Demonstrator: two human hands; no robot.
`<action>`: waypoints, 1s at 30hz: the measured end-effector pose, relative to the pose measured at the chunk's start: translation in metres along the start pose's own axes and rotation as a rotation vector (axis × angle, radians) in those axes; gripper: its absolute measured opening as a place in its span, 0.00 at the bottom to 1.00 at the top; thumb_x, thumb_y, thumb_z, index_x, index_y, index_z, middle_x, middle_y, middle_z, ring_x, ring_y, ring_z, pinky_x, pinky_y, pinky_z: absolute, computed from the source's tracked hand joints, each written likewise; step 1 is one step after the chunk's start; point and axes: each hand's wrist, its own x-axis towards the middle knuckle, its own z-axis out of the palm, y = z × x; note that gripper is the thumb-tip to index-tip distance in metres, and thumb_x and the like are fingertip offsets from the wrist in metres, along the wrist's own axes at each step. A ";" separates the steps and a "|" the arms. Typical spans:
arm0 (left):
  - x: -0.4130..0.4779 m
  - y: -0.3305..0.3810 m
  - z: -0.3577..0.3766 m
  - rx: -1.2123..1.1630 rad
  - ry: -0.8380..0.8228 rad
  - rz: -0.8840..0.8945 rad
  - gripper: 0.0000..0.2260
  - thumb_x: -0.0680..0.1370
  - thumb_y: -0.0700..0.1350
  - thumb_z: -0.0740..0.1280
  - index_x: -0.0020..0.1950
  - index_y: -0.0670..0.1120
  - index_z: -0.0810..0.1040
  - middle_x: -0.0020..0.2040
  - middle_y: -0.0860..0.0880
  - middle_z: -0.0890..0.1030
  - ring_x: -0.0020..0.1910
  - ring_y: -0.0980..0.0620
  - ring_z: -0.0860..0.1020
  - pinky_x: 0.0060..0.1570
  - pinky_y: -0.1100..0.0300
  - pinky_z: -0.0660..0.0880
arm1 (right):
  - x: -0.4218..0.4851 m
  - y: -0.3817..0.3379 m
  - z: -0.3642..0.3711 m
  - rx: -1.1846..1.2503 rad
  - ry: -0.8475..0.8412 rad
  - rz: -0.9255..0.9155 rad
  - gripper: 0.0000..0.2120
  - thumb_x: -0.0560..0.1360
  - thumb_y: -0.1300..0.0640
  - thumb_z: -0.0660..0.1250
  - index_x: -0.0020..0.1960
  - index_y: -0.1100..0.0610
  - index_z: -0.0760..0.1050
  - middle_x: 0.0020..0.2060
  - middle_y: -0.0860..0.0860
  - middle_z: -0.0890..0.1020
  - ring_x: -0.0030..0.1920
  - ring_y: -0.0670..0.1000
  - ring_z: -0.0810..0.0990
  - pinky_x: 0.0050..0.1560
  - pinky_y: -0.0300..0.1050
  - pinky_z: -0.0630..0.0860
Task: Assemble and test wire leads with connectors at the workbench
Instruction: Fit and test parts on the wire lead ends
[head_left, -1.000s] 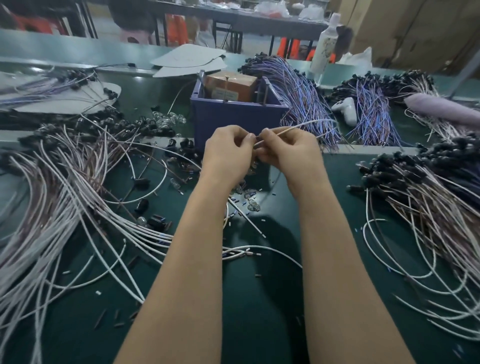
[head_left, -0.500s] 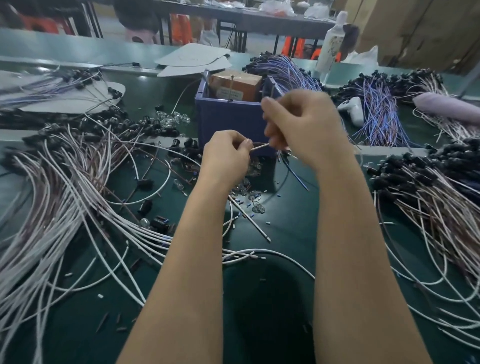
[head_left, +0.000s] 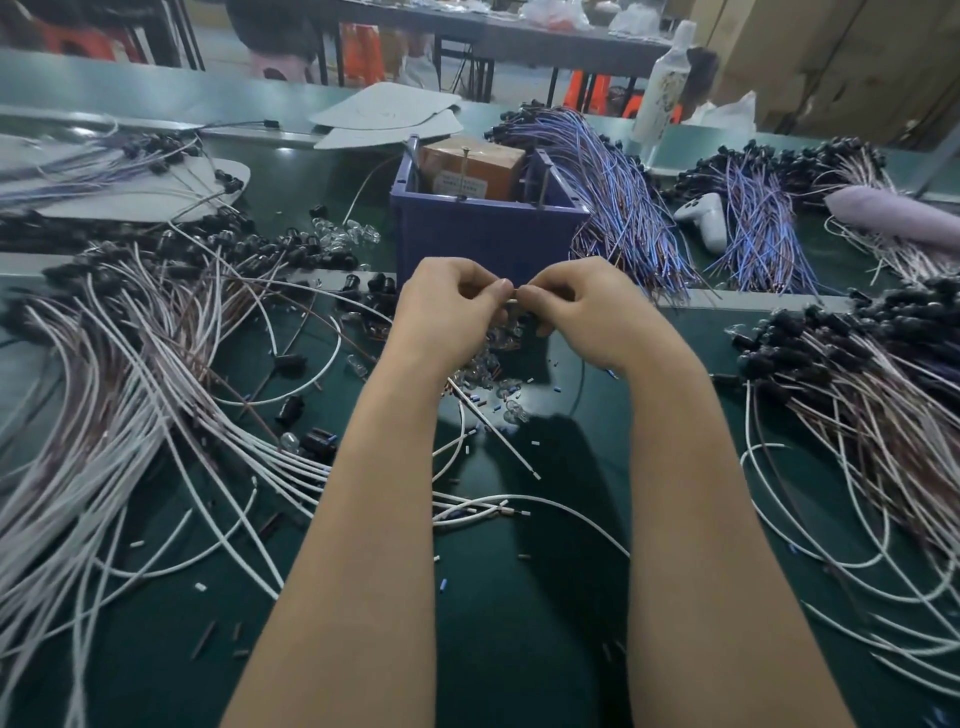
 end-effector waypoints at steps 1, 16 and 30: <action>0.000 -0.001 -0.002 0.003 -0.005 -0.004 0.06 0.78 0.44 0.67 0.41 0.49 0.79 0.31 0.54 0.80 0.34 0.55 0.78 0.37 0.61 0.72 | -0.001 0.003 -0.002 -0.003 0.004 0.005 0.10 0.79 0.54 0.62 0.47 0.56 0.81 0.34 0.49 0.79 0.37 0.48 0.76 0.40 0.42 0.72; -0.001 -0.004 -0.022 0.210 0.282 -0.138 0.11 0.76 0.39 0.63 0.54 0.49 0.81 0.50 0.48 0.81 0.51 0.46 0.79 0.58 0.54 0.74 | -0.006 0.014 -0.015 0.197 0.169 0.064 0.11 0.80 0.56 0.61 0.44 0.55 0.80 0.33 0.48 0.79 0.25 0.34 0.73 0.29 0.29 0.68; -0.009 0.021 0.022 -0.217 -0.134 -0.153 0.13 0.83 0.46 0.57 0.57 0.41 0.77 0.52 0.44 0.83 0.50 0.49 0.82 0.53 0.52 0.79 | 0.012 -0.002 0.010 0.570 0.241 0.160 0.09 0.78 0.62 0.62 0.40 0.54 0.77 0.40 0.55 0.82 0.46 0.58 0.81 0.53 0.62 0.78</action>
